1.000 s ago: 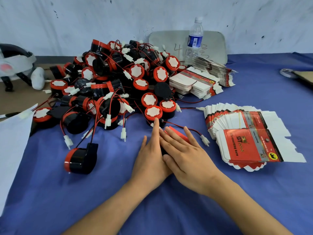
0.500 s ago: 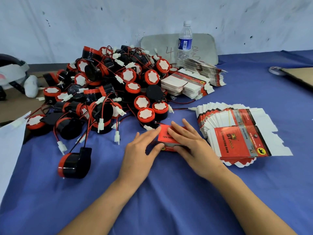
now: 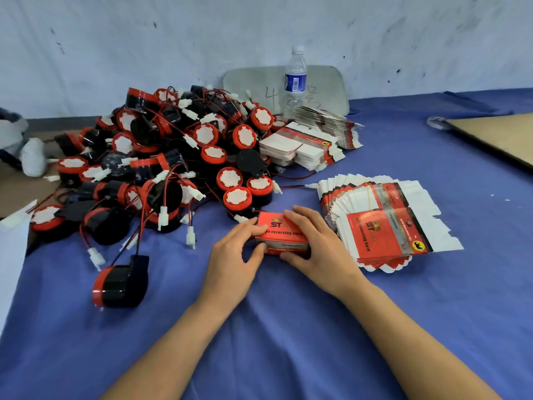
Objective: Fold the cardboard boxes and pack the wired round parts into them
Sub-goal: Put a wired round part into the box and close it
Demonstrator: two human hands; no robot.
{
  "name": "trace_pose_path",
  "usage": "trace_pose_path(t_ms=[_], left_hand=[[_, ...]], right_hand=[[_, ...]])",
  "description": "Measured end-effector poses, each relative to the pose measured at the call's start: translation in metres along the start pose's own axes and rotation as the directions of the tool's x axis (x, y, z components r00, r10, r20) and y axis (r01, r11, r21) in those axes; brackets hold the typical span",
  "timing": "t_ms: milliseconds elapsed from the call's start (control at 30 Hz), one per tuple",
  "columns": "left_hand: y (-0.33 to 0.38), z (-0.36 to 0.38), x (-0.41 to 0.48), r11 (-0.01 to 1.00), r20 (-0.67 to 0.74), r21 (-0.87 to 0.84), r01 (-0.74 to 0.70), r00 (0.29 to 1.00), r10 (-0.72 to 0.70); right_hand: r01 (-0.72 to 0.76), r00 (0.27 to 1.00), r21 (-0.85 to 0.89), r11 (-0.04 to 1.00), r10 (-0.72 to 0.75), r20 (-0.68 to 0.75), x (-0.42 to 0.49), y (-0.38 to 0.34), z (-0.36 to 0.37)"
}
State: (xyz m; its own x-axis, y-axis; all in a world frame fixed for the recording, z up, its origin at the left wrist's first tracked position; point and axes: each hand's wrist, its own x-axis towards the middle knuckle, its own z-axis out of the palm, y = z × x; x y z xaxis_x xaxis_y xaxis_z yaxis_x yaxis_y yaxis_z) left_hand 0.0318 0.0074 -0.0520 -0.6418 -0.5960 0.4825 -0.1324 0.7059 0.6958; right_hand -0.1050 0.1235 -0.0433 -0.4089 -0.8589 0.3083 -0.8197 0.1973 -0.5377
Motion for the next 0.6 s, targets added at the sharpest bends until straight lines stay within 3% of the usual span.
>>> trace_pose_path(t_ms=[133, 267, 433, 600], left_hand=[[0.005, 0.002, 0.002, 0.995, 0.132, 0.098, 0.004, 0.991, -0.017], [0.007, 0.004, 0.006, 0.962, 0.258, 0.243, -0.121, 0.964, 0.057], [0.011, -0.001, 0.010, 0.968, 0.264, 0.238, -0.077, 0.964, 0.012], [0.019, -0.005, 0.003, 0.976, 0.254, 0.198, -0.090, 0.966, 0.038]], right_hand=[[-0.022, 1.000, -0.009, 1.000, 0.021, -0.015, 0.001, -0.003, -0.003], [-0.042, 0.999, -0.047, 0.998, 0.042, -0.005, 0.004, -0.008, -0.005], [-0.079, 0.994, -0.100, 0.992, 0.086, 0.070, 0.013, -0.011, -0.013], [-0.092, 0.978, 0.023, 0.995, 0.095, -0.185, -0.024, -0.021, 0.008]])
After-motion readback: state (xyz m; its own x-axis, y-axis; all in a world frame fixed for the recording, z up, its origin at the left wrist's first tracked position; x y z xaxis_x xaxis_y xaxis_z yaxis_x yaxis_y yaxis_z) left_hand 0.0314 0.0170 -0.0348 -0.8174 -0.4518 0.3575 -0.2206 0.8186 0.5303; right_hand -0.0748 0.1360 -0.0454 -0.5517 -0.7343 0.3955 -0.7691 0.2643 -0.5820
